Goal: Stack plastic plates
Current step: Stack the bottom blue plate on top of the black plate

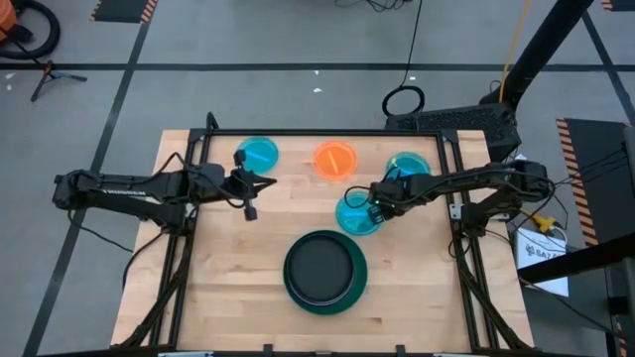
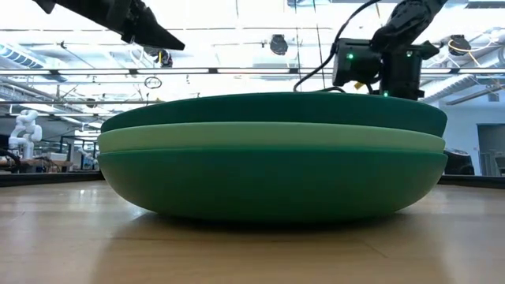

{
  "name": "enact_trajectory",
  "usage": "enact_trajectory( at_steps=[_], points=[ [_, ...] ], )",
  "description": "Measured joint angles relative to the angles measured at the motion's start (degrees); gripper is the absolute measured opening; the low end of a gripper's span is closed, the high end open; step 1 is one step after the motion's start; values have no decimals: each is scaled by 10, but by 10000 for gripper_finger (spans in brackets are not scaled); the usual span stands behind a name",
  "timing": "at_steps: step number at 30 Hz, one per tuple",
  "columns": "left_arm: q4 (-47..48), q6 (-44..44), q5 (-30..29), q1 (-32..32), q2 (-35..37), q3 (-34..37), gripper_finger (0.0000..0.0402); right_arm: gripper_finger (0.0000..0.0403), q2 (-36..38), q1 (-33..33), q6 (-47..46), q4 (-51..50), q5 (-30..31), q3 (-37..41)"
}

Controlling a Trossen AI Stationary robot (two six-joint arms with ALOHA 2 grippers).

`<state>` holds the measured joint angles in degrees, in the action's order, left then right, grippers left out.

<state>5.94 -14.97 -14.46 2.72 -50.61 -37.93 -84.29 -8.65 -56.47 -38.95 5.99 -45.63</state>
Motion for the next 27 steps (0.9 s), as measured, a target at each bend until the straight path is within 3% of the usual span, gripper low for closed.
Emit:
enact_trajectory(
  at_steps=[16,27],
  points=[
    [19,-5,0,0,0,0,4,123,0,1,-74,25,46,0],
    [20,-13,0,0,0,0,4,128,0,1,-69,75,57,0]
  ],
)
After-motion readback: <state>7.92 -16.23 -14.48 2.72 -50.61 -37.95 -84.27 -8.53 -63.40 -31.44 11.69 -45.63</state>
